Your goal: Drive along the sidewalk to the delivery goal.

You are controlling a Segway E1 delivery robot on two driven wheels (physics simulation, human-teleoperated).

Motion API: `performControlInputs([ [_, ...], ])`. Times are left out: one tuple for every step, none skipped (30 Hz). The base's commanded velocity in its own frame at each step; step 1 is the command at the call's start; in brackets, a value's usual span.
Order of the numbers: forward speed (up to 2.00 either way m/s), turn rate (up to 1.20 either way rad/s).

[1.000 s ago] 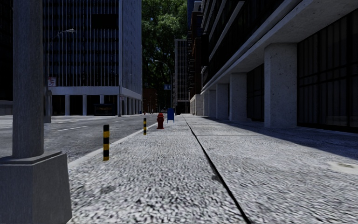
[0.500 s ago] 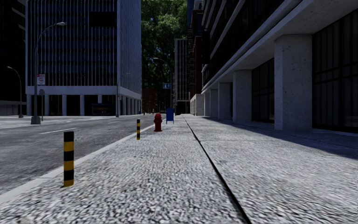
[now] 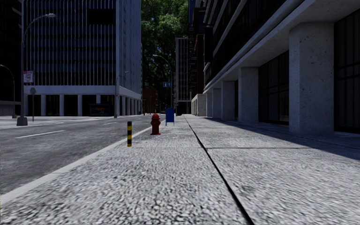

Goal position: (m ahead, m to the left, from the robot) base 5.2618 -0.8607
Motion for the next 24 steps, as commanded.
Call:
performControlInputs([
  [2.00,0.00],
  [2.00,0.00],
  [2.00,0.00],
  [2.00,0.00],
  [2.00,0.00],
  [2.00,0.00],
  [2.00,0.00],
  [2.00,0.00],
  [2.00,0.00],
  [2.00,0.00],
  [2.00,0.00],
  [2.00,0.00],
  [2.00,0.00],
  [2.00,0.00],
  [2.00,0.00],
  [2.00,0.00],
  [2.00,-0.10],
  [2.00,-0.10],
  [2.00,-0.28],
  [2.00,-0.36],
  [2.00,-0.39],
  [2.00,-0.39],
  [2.00,-0.39],
  [2.00,-0.39],
])
